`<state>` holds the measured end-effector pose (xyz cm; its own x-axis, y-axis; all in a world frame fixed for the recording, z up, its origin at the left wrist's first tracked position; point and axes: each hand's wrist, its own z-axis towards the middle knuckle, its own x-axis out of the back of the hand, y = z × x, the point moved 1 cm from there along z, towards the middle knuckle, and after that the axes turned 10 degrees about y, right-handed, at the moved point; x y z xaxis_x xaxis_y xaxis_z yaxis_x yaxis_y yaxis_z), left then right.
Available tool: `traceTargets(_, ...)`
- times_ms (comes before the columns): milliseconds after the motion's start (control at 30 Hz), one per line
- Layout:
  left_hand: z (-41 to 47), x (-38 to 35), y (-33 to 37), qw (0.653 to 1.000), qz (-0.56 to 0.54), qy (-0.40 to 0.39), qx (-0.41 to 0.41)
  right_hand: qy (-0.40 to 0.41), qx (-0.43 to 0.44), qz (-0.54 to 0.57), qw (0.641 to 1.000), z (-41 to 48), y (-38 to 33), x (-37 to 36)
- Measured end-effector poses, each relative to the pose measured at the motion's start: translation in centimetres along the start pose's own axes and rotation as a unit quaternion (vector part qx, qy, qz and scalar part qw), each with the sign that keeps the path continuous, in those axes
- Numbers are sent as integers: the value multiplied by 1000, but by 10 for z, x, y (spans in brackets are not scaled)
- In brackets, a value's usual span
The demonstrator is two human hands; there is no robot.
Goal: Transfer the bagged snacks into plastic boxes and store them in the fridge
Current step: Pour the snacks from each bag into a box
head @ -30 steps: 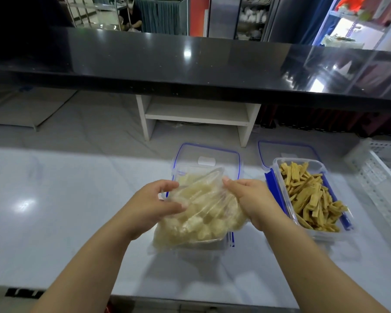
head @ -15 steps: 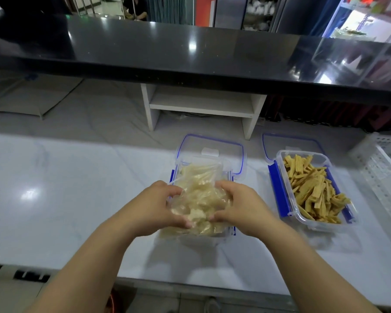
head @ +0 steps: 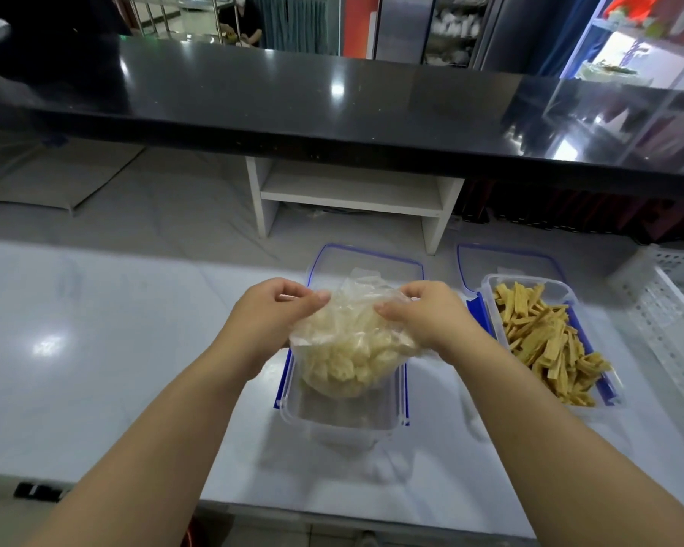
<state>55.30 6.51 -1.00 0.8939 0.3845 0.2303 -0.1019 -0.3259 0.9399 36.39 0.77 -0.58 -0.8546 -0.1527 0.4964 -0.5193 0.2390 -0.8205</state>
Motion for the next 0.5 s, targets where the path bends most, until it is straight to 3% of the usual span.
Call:
traceTargets(100, -7, 6, -9, 993, -72, -91, 23, 3, -41, 35, 999, 5, 10, -1)
traceTargets(200, -12, 12, -18, 987, -28, -158, -14, 10, -62, 80, 995, 6, 14, -1)
traceTargets(333, -13, 6, -20, 976, 169, -71, -117, -21, -49, 135, 989, -1, 12, -1)
traceTargets(433, -13, 3, -20, 975, 169, -42, -137, -96, 4, 139, 986, -8, 19, 3)
traceTargets(500, -12, 3, -23, 979, 151, -29, -130, -143, 66, 76, 985, -15, 23, 4)
